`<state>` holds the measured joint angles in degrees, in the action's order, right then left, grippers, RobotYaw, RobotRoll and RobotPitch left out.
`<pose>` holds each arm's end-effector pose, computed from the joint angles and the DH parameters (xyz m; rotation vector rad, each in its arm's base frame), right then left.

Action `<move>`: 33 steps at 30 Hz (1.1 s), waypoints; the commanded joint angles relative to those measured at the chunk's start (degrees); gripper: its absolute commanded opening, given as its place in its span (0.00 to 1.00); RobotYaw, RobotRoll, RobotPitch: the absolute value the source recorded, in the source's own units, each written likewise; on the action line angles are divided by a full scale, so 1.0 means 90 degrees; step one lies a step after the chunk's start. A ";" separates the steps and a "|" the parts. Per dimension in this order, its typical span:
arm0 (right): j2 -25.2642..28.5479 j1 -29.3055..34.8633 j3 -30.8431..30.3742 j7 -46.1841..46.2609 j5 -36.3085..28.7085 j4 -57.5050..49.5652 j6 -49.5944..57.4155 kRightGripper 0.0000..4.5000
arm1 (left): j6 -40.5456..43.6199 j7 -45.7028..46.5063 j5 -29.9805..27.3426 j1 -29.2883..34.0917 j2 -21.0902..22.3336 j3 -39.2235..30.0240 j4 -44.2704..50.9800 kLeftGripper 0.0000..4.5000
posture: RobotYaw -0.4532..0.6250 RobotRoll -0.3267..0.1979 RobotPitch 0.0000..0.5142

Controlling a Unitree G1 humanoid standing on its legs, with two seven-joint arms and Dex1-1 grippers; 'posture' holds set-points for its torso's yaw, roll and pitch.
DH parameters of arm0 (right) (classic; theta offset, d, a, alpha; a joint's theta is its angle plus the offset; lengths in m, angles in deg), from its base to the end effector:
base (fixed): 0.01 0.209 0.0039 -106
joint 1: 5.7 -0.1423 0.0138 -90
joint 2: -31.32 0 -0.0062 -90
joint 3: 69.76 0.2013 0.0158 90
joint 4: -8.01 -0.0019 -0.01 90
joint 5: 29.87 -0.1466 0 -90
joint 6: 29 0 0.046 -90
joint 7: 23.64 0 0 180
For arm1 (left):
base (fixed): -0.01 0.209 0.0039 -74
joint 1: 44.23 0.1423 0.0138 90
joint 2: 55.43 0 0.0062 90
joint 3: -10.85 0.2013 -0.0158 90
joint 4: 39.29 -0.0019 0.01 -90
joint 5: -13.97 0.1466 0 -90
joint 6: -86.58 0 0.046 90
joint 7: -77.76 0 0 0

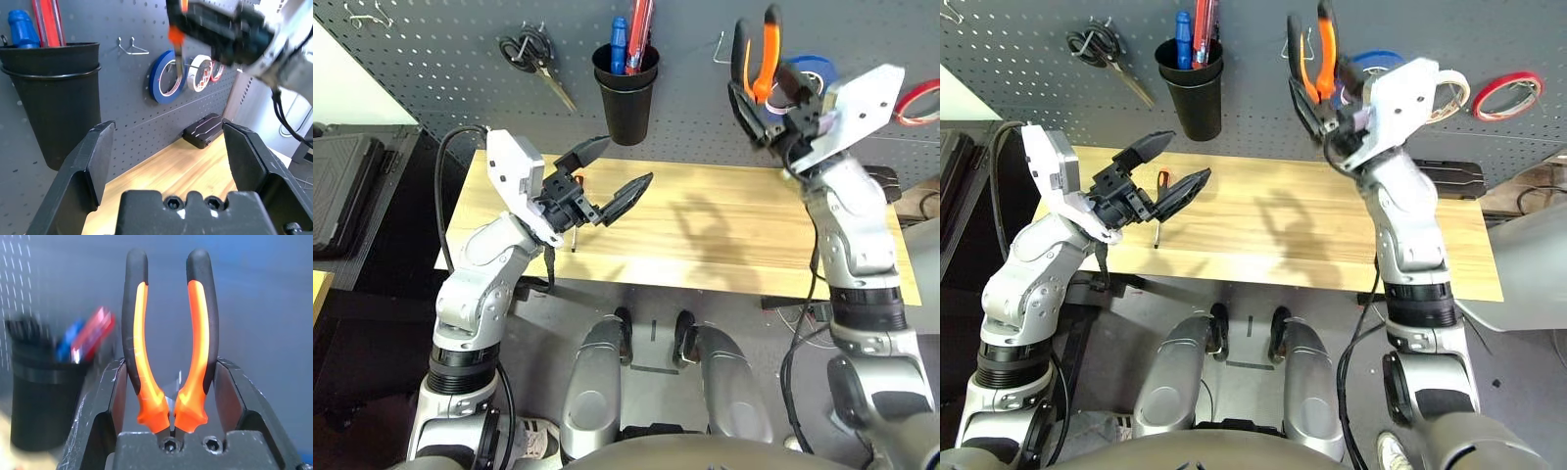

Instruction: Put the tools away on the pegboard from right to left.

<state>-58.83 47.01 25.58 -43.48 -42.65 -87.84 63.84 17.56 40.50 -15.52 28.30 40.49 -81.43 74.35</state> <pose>0.2949 -0.1731 0.2176 -0.1490 -0.6919 0.4297 0.2420 0.1845 0.1656 0.0347 -0.3288 -0.9038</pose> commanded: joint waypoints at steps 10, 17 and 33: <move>-0.0306 -0.1333 0.0091 0.0293 0.0239 0.1736 -0.1316 0.63 | -0.0037 -0.0020 0.0005 -0.0046 0.0027 0.0081 0.0032 1.00 | 0.56 0.62 0.41; -0.0457 -0.2030 0.0114 0.0366 0.0359 0.3109 -0.2201 0.63 | 0.0016 0.0008 -0.0007 0.0000 0.0069 0.0070 0.0122 1.00 | 0.57 0.62 0.43; -0.0609 -0.2662 0.0148 0.0689 0.0480 0.5137 -0.3041 0.63 | 0.0111 0.0110 -0.0036 0.0101 0.0167 0.0061 0.0273 1.00 | 0.59 0.62 0.47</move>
<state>-64.21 24.46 25.72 -38.10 -38.63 -41.66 37.88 17.93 41.28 -15.43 28.31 41.69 -81.28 74.97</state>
